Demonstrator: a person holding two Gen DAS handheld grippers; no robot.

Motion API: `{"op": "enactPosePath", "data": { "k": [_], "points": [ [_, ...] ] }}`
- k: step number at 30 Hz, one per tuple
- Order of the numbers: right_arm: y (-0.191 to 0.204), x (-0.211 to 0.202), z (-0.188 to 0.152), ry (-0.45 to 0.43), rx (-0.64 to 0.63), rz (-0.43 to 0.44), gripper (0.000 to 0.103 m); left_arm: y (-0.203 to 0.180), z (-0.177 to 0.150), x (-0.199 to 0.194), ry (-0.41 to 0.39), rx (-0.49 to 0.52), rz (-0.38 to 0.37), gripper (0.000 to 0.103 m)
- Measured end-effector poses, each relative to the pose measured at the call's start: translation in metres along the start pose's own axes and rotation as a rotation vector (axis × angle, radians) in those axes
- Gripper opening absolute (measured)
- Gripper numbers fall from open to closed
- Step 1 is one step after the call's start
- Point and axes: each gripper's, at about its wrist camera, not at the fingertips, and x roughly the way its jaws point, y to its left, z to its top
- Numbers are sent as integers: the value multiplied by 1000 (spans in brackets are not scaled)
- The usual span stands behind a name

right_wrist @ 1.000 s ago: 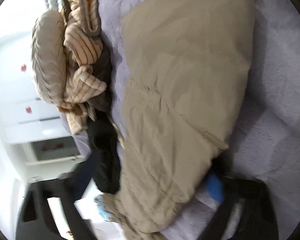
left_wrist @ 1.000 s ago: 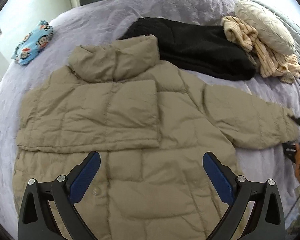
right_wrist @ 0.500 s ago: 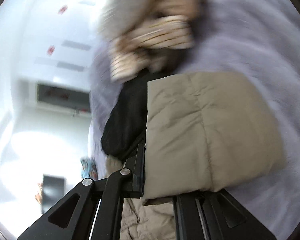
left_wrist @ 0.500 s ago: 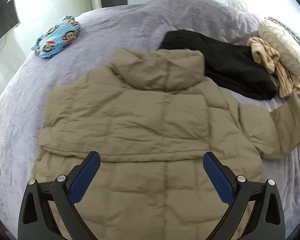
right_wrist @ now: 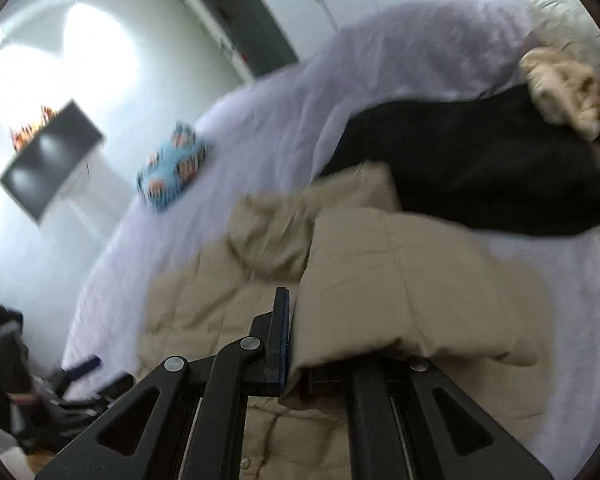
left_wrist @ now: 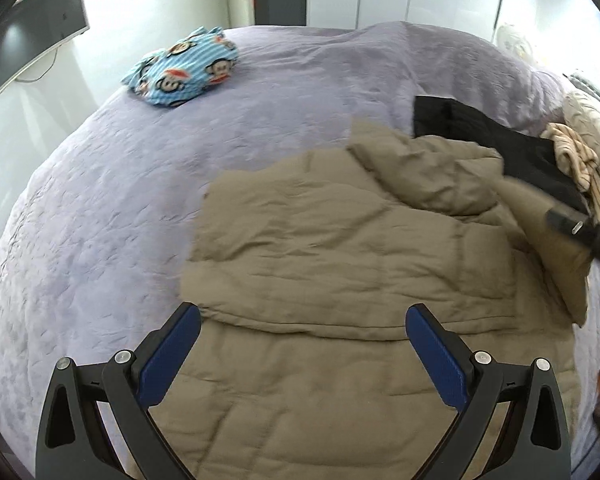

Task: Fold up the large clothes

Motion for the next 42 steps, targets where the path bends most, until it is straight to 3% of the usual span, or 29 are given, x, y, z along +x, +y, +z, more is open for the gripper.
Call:
{"op": "enactPosePath", "data": {
  "k": [6,10,13,14,15,16,20,23,24,25,26,27,28,29,32,35,37,38,39,42],
  "points": [
    [-5,69,-55,168,36,-69,8,9,-13,24,23,6,-3,103],
    [-15,82,-72,209,70,-92,12,0,-17,33,43,6,-36,103],
    [-21,83,-69,232,115,-66,35,-13,-13,40,57,-1,-72,103],
    [-20,81,-66,238,126,-55,59,-16,-12,40,57,-2,-80,103],
    [-19,74,-64,235,141,-26,77,-20,-10,41,56,-5,-94,103],
    [-18,67,-57,220,153,-9,78,-23,-7,41,54,-9,-108,103],
    [-22,27,-57,170,190,17,78,-20,4,44,53,-45,-146,103],
    [-50,6,-57,121,302,-4,78,-10,10,48,56,-71,-145,103],
    [-58,2,-54,103,340,-8,73,-6,11,48,55,-77,-143,103],
    [-68,1,-51,81,391,-7,62,-1,13,47,50,-84,-147,103],
    [-78,-2,-49,64,433,-3,31,3,14,46,41,-90,-150,102],
    [-82,0,-46,56,461,0,14,7,14,44,29,-96,-152,102],
    [-81,3,-41,50,463,9,14,13,15,40,11,-106,-160,96],
    [-74,8,-36,41,437,22,14,17,15,39,6,-110,-168,86],
    [-29,25,-21,58,256,52,14,30,17,41,23,-129,-193,84],
    [20,50,-25,149,89,84,16,35,18,42,30,-151,-240,84],
    [45,68,-37,230,2,54,41,34,18,43,37,-163,-296,84],
    [49,72,-41,239,4,38,70,32,19,44,42,-162,-320,84],
    [52,76,-46,263,-1,43,79,30,19,45,51,-165,-356,84],
    [39,66,-61,291,40,55,79,19,21,53,85,-165,-437,84]
  ]
}}
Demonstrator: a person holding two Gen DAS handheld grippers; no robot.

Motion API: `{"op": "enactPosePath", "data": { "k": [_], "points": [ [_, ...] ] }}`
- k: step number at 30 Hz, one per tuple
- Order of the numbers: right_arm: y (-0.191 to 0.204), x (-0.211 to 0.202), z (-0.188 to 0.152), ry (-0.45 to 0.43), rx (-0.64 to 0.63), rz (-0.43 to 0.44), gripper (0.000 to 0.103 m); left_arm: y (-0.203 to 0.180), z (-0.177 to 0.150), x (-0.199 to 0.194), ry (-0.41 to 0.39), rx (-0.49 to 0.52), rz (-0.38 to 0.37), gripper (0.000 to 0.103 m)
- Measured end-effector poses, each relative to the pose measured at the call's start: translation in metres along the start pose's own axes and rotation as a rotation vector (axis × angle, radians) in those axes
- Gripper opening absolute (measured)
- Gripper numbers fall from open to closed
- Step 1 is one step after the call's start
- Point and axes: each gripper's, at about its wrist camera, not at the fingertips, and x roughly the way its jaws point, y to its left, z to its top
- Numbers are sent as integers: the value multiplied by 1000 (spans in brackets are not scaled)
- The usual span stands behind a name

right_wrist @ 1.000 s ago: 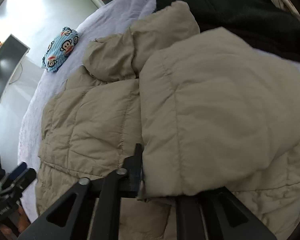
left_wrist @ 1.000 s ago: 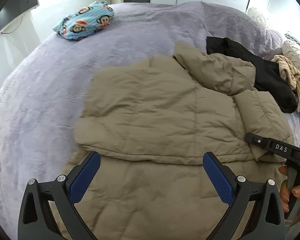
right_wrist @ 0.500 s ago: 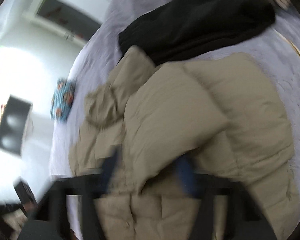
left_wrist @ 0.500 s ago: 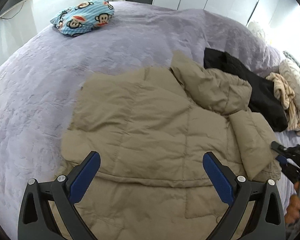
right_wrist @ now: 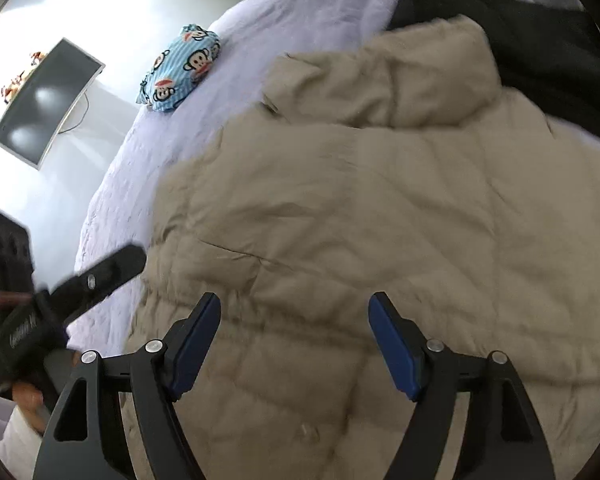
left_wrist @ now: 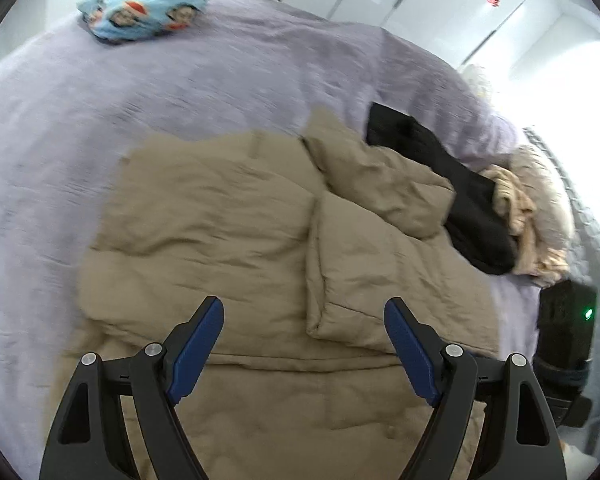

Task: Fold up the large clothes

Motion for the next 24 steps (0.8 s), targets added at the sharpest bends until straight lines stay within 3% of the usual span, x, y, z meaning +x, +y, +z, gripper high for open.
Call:
{"op": "enactPosePath", "data": {
  "k": [6,9,10,11,13,14,15,18,21,24],
  "points": [
    [-111,-55,-33,-12,325,-1,79,-10,0,42,82,-36,-56,83],
    [-167,-80,-49,-47,510,16,79,-19,-1,66,135,-34,-65,51],
    [-176,-85,-51,-64,536,18,79,-21,-2,71,146,-33,-73,28],
    [-188,-93,-53,-92,565,20,79,-25,-3,75,159,-27,-84,12],
    [-205,-104,-51,-150,613,9,66,-32,-6,74,145,-14,-70,12],
    [-212,-106,-49,-172,626,0,32,-35,-8,68,128,5,-63,12],
    [-216,-106,-47,-180,634,-13,11,-37,-11,63,116,20,-56,12],
    [-221,-100,-38,-192,611,13,10,-33,-25,58,125,55,-3,12],
    [-213,-84,-30,-157,525,-38,10,-24,-33,67,152,66,32,12],
    [-220,-72,-31,-137,527,-55,10,-26,-32,68,153,80,48,13]
  ]
}}
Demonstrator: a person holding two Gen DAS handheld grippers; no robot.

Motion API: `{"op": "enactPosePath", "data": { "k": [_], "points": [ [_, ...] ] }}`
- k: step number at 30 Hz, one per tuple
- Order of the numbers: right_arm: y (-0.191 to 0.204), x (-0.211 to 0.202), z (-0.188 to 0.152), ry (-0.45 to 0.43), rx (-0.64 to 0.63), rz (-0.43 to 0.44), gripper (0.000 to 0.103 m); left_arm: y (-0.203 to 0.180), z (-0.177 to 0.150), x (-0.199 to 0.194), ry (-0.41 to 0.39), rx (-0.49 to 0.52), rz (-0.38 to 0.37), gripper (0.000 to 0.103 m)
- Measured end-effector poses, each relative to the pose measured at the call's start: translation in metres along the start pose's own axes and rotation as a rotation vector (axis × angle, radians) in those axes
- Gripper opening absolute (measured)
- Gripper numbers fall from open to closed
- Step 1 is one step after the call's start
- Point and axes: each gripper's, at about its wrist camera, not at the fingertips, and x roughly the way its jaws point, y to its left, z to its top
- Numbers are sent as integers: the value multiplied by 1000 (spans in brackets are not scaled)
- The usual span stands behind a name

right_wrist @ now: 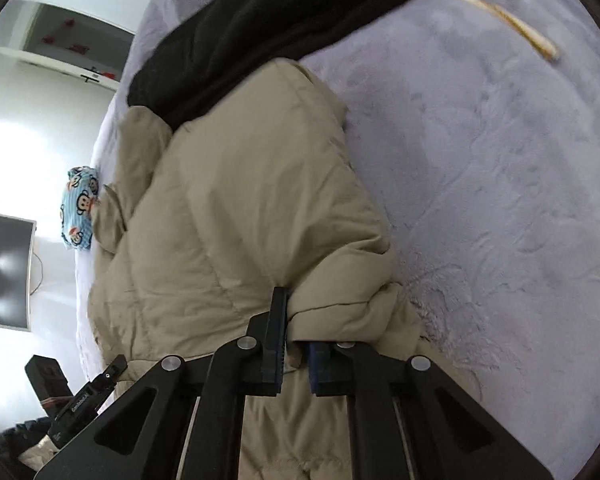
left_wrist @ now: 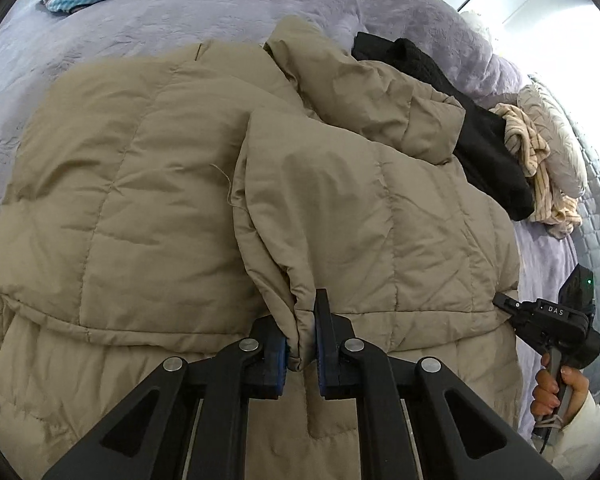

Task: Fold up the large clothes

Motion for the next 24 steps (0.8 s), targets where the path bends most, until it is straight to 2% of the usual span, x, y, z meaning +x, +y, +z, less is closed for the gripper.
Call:
{"op": "enactPosePath", "data": {
  "k": [1,3,7,9,12,15,18,21,24],
  "points": [
    [1,3,0,-5,9,2,10,-2,0,-2,-2,7,8,13],
    [1,2,-1,-10,17,7,10,-6,0,-11,-18,30,52,21],
    [-3,-10,-4,4,-14,-17,11,2,1,-37,-75,54,215,22],
    [1,-15,-4,35,-33,-52,15,10,3,-50,-95,48,235,22],
    [11,-39,-14,54,-93,-65,15,13,10,-71,-131,56,229,22],
    [23,-70,-19,-40,-183,-78,16,-2,21,-79,-158,90,195,22],
    [30,-82,-3,-135,-231,-117,16,-32,32,-61,-153,154,178,22],
    [33,-64,16,-111,-200,-91,16,-47,31,-29,-124,214,224,22],
    [35,-33,16,-51,-251,-138,15,-37,29,9,-75,202,307,22]
  ]
}}
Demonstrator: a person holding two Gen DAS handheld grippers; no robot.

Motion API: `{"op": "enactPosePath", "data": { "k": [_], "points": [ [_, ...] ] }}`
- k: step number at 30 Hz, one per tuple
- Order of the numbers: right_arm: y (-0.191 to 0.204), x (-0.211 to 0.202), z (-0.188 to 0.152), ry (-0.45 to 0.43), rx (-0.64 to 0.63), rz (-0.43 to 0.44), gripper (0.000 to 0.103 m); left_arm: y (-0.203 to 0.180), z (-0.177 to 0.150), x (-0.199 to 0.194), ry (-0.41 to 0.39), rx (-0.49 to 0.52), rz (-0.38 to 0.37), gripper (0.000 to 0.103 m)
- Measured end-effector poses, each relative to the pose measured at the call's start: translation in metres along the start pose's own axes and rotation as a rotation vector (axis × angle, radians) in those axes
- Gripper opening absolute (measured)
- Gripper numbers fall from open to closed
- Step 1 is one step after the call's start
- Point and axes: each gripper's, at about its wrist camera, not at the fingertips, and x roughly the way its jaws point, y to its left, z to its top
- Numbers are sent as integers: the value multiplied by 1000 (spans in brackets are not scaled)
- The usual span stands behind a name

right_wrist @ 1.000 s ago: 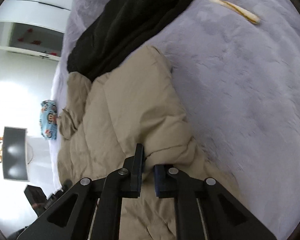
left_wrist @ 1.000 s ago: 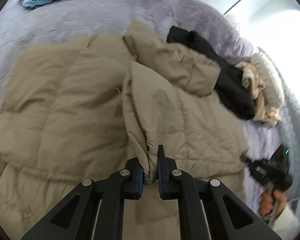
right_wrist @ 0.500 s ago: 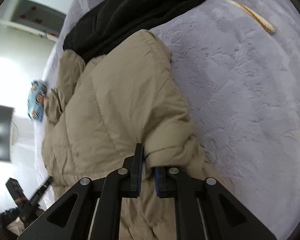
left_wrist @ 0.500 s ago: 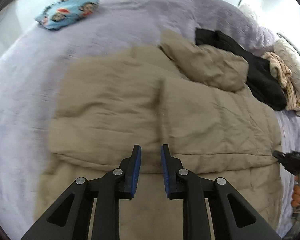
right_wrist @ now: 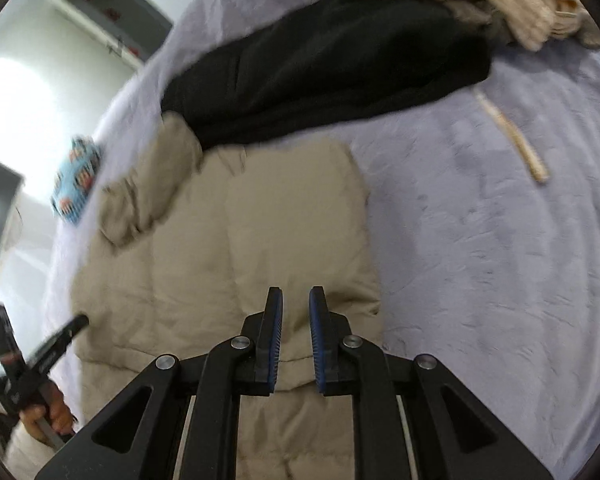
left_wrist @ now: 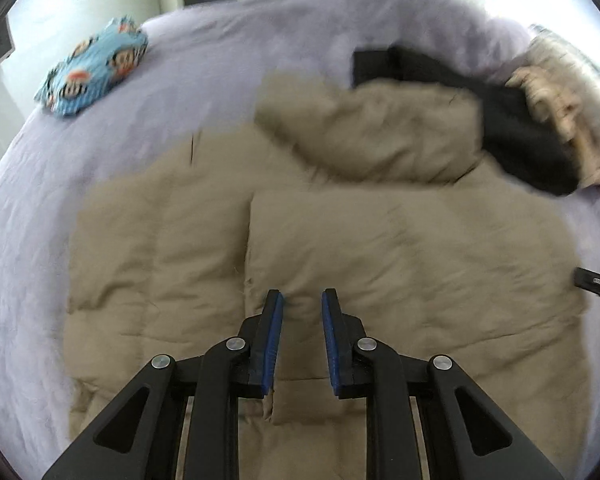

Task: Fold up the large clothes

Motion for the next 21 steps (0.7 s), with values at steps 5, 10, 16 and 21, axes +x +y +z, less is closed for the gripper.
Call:
{"op": "enactPosePath", "data": {
  "k": [5,10,16,21],
  "points": [
    [-15,28,-9,15,6,-31,10,10,2,26,3,-31,-33,22],
    [-20,40,-7,-4,23,-44,9,6,2,33,-10,-5,-12,22],
    [-19,23,-7,-13,0,-66,9,16,-4,13,-6,-13,33,22],
    [-30,-1,-14,-18,30,-84,14,28,-14,-8,5,-46,78,22]
  ]
}}
